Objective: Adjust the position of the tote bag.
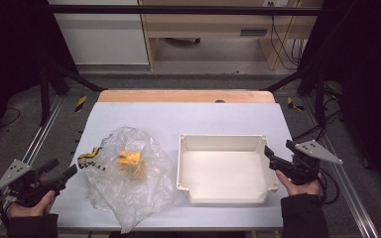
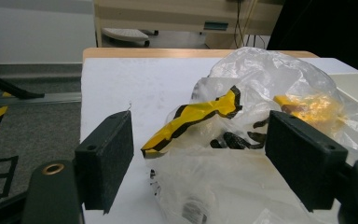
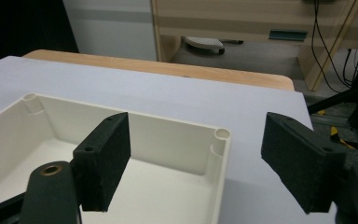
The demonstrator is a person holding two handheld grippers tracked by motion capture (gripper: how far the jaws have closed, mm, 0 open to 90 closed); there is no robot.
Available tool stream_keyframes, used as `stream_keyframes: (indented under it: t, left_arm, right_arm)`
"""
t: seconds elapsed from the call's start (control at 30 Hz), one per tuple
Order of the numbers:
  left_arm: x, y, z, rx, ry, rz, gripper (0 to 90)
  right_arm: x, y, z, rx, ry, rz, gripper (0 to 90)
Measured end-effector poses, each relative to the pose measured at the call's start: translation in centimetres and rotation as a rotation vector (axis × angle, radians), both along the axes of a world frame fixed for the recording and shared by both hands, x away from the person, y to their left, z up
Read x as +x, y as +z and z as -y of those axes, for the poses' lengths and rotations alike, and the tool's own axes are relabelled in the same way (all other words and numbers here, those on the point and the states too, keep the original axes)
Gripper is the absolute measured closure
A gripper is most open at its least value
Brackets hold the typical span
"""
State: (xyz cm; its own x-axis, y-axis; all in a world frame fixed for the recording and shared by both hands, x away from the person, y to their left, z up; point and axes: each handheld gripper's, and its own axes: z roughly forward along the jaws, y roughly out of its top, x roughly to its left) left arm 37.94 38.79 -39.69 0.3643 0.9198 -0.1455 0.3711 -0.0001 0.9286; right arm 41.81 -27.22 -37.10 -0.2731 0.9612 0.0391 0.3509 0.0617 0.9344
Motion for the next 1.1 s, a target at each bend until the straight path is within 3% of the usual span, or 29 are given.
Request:
stream_keyframes:
  t: [0.27, 0.57, 0.73, 0.87, 1.1]
  left_arm:
    - [-0.4, -1.0, 0.6, 0.046, -0.019, -0.025, 23.0]
    - [-1.3, -2.1, 0.8, 0.054, -0.023, -0.034, 24.4]
    - [-1.7, -2.4, 0.7, 0.064, -0.027, -0.036, 26.9]
    - [-1.9, -2.9, 1.0, 0.082, -0.039, -0.053, 29.2]
    - [-1.3, -4.1, 2.0, 0.136, -0.071, -0.105, 34.8]
  right_arm:
    - [-0.2, -0.2, -2.5, -0.008, 0.054, -0.019, 24.0]
    - [-0.9, 0.4, -7.9, -0.019, 0.201, -0.025, 29.7]
    - [-1.1, 0.5, -10.1, -0.015, 0.251, -0.030, 31.9]
    - [-1.3, 0.6, -11.8, -0.033, 0.291, -0.040, 33.6]
    - [-1.5, 1.2, -14.7, -0.029, 0.331, -0.017, 37.7]
